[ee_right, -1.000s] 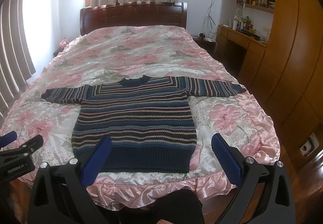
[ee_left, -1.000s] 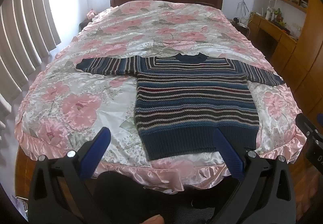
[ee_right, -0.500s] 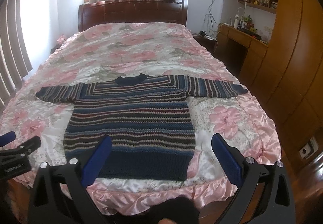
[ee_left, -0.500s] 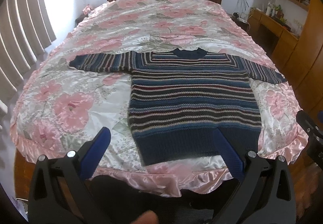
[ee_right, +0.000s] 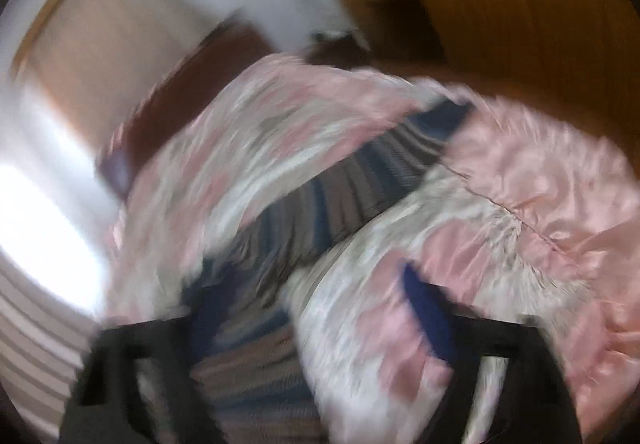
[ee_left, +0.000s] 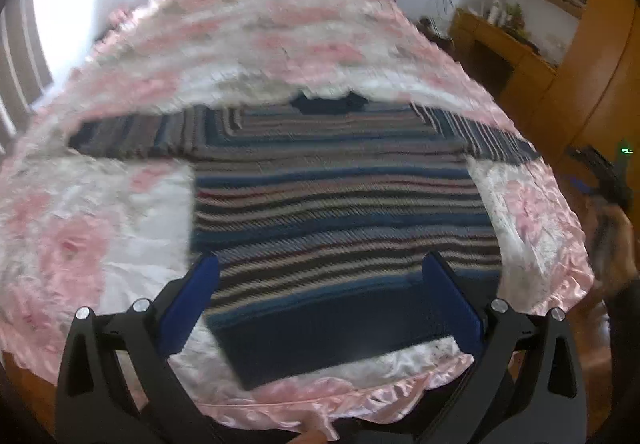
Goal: Fold small clothes
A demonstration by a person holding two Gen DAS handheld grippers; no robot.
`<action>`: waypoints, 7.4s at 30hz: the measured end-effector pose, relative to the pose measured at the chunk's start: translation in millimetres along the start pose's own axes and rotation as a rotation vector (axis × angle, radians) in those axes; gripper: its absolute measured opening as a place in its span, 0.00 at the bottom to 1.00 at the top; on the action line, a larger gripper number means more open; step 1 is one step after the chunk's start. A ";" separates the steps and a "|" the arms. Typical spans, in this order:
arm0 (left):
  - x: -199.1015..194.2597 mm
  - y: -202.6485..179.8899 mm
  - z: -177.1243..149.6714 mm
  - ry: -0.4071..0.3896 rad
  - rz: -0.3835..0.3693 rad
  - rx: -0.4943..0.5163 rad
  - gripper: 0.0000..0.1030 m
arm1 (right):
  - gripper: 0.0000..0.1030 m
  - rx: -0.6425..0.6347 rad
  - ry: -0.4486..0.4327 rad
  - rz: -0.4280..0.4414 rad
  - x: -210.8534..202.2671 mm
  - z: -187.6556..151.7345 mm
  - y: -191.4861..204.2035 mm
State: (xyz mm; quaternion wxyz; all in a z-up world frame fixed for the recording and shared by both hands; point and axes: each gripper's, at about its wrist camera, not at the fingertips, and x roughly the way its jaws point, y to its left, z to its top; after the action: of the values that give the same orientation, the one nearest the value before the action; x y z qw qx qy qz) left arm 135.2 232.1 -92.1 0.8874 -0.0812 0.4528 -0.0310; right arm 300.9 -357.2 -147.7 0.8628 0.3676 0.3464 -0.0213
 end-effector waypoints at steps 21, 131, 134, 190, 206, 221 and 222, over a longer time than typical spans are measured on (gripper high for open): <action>105.9 -26.0 18.5 0.120 -0.051 0.014 0.97 | 0.27 0.341 0.014 -0.012 195.8 161.6 -146.5; 310.5 132.3 237.7 0.199 -0.110 -0.254 0.68 | 0.77 -0.381 0.259 0.381 170.8 -283.7 203.5; 336.1 120.0 232.4 0.254 -0.101 -0.224 0.71 | 0.78 -0.416 0.255 0.350 166.1 -285.5 209.6; 205.6 578.5 152.6 -0.115 0.020 -0.961 0.55 | 0.92 -0.808 0.210 -0.049 231.1 -302.3 316.7; 136.7 485.8 213.2 -0.277 0.050 -0.688 0.10 | 0.92 -0.779 0.209 -0.015 222.0 -297.4 314.2; 217.3 212.5 243.6 -0.206 -0.068 -0.329 0.09 | 0.89 -0.674 0.248 0.037 219.0 -265.9 290.4; 231.1 198.0 237.3 -0.191 -0.074 -0.323 0.08 | 0.86 -0.650 0.285 0.068 222.4 -262.6 286.9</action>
State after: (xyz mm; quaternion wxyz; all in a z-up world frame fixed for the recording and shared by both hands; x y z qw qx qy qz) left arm 459.3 425.0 -173.9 0.8999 -0.2418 0.3624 0.0175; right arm 400.5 70.8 -234.9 0.8779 0.0844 0.4395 0.1702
